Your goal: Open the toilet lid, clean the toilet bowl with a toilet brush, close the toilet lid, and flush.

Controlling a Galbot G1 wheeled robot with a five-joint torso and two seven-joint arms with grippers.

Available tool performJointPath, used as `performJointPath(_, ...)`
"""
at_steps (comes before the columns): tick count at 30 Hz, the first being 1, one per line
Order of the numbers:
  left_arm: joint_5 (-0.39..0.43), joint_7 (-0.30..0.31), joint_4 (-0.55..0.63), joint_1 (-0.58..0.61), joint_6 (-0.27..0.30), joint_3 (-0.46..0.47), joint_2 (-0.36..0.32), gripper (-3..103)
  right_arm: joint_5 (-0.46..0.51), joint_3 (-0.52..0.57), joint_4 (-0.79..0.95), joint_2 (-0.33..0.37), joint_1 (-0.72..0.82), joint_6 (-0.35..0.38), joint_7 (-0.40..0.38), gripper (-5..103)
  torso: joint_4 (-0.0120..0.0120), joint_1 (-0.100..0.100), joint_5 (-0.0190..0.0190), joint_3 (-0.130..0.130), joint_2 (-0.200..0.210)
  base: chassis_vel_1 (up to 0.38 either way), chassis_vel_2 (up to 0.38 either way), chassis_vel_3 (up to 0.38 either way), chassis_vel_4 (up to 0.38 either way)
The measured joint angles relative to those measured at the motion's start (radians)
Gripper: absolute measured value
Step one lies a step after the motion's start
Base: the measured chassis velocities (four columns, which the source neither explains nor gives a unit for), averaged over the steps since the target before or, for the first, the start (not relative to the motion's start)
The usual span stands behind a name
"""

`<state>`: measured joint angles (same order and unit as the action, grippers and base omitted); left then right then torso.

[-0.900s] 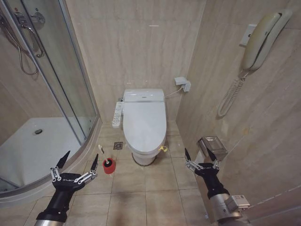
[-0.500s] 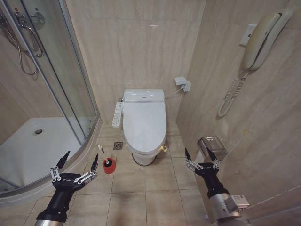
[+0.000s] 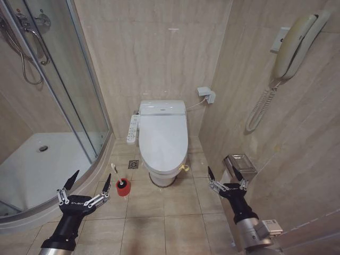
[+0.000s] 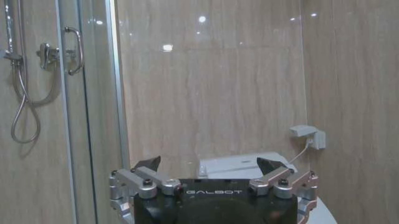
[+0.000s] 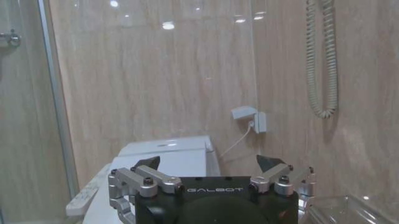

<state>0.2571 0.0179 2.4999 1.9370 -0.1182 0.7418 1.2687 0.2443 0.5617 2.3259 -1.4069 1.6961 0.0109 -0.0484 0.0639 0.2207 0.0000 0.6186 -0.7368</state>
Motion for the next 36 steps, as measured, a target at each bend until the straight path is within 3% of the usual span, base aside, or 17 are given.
performJointPath(15, 0.0, 0.0, 0.0, 0.0, 0.0, 0.0, 0.0, 100, 0.014, 0.0, 0.004, 0.001, -0.007, 0.006, 0.013, 100, 0.0001, 0.0, 0.0, 0.0, 0.0, -0.023, 0.024, 0.023, -0.024)
performJointPath(36, 0.0, 0.0, 0.0, 0.0, 0.0, 0.0, 0.0, 100, 0.028, -0.005, 0.006, -0.003, 0.0, 0.011, 0.018, 100, 0.0003, 0.0, 0.0, 0.0, 0.0, -0.155, 0.167, 0.162, -0.167)
